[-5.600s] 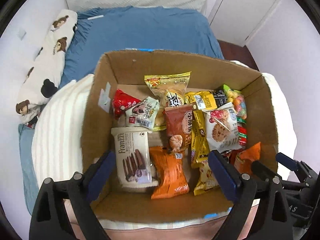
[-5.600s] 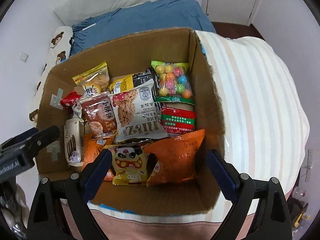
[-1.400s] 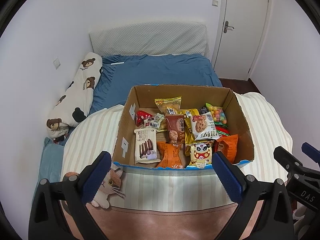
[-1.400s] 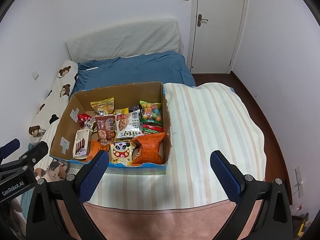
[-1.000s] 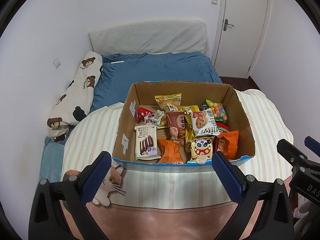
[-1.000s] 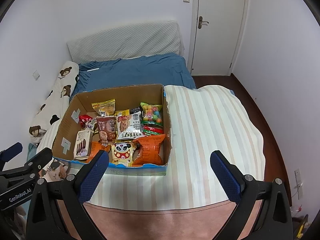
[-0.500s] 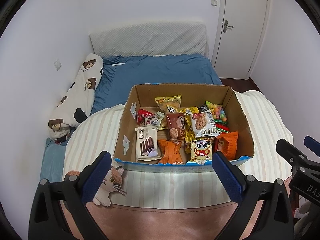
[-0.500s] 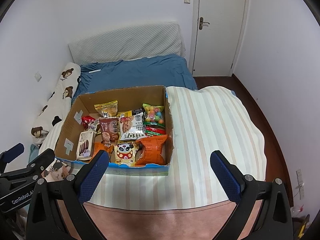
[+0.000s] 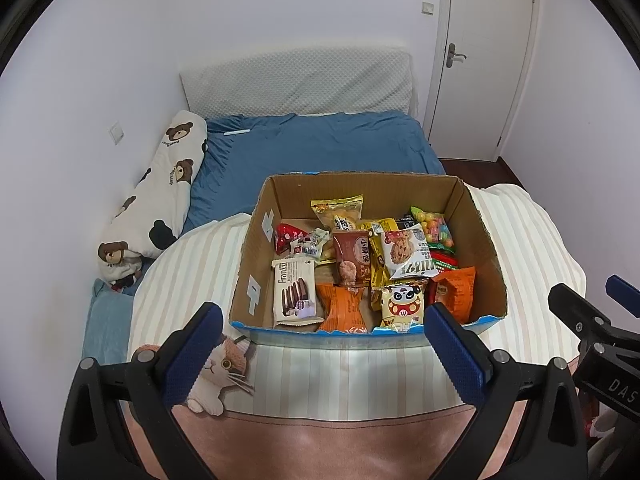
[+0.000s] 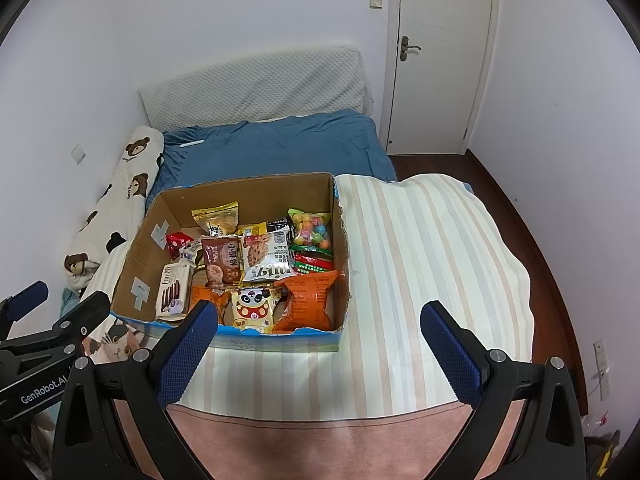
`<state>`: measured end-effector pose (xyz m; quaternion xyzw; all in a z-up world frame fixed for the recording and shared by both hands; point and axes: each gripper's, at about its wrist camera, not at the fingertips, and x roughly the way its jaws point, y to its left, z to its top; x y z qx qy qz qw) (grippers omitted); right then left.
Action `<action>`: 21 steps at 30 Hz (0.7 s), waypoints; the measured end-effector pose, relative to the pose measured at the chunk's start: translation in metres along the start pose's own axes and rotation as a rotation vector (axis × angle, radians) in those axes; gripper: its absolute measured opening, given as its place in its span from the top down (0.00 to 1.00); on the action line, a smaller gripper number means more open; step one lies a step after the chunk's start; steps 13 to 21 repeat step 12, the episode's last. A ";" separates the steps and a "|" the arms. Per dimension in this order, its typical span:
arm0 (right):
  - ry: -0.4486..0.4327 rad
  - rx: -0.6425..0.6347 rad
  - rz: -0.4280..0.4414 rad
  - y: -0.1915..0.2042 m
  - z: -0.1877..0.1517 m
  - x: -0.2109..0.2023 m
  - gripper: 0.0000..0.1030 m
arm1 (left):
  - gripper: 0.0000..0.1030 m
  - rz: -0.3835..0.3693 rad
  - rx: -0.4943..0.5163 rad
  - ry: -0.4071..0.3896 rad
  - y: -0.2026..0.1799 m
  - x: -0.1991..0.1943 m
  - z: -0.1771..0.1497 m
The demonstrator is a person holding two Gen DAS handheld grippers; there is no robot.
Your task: Organize snacks
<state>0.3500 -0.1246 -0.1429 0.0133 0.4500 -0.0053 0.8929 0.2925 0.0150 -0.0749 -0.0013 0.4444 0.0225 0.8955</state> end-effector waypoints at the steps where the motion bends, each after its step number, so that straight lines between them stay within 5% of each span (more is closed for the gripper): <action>1: 0.000 -0.001 0.001 0.000 0.000 0.000 0.00 | 0.00 -0.002 0.000 0.000 0.000 0.000 -0.001; 21: 0.005 -0.003 0.003 -0.003 0.002 0.003 0.00 | 0.00 -0.001 0.002 -0.015 -0.001 -0.002 0.003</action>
